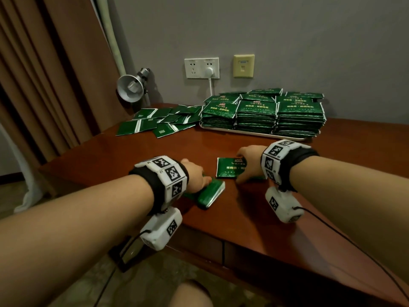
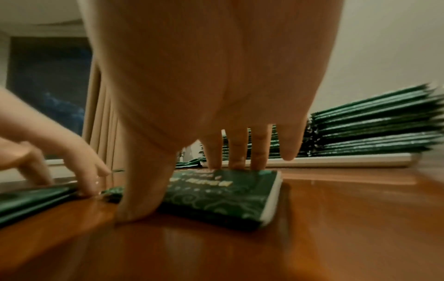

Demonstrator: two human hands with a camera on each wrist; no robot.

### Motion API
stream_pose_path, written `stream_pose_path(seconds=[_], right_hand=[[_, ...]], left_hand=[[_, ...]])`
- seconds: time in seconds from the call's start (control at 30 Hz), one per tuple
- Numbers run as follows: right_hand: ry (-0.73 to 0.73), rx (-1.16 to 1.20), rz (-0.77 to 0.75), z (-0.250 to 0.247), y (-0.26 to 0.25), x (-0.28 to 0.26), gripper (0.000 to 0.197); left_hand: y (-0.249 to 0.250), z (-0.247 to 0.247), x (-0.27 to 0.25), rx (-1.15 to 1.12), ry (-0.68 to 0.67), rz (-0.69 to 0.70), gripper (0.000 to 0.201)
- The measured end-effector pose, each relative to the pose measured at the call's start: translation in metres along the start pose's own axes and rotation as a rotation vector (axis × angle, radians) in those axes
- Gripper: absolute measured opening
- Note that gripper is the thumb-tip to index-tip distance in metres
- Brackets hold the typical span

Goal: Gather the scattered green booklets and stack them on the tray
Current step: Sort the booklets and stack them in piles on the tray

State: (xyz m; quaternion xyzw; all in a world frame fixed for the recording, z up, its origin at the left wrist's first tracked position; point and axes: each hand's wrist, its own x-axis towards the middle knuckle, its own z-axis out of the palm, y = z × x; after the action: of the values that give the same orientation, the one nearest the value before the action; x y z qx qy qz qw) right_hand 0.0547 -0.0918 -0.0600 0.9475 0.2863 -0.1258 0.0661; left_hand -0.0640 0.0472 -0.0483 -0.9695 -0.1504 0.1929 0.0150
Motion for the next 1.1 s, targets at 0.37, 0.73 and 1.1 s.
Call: stream_pose_path(seconds=[0.37,0.73,1.1], right_hand=[[0.074,0.026,0.049,0.005,0.007,-0.010,0.071],[0.147,0.025,0.045,-0.001,0.017,-0.012,0.078],[0.298,0.173,0.060,-0.021,0.045,-0.004,0.086]], left_hand=[[-0.007,0.018,0.013,-0.165,0.237,-0.053,0.079],[0.012,0.014,0.013,-0.183,0.028,-0.146,0.091],[-0.001,-0.039,0.036,-0.108,0.316,0.269,0.096]])
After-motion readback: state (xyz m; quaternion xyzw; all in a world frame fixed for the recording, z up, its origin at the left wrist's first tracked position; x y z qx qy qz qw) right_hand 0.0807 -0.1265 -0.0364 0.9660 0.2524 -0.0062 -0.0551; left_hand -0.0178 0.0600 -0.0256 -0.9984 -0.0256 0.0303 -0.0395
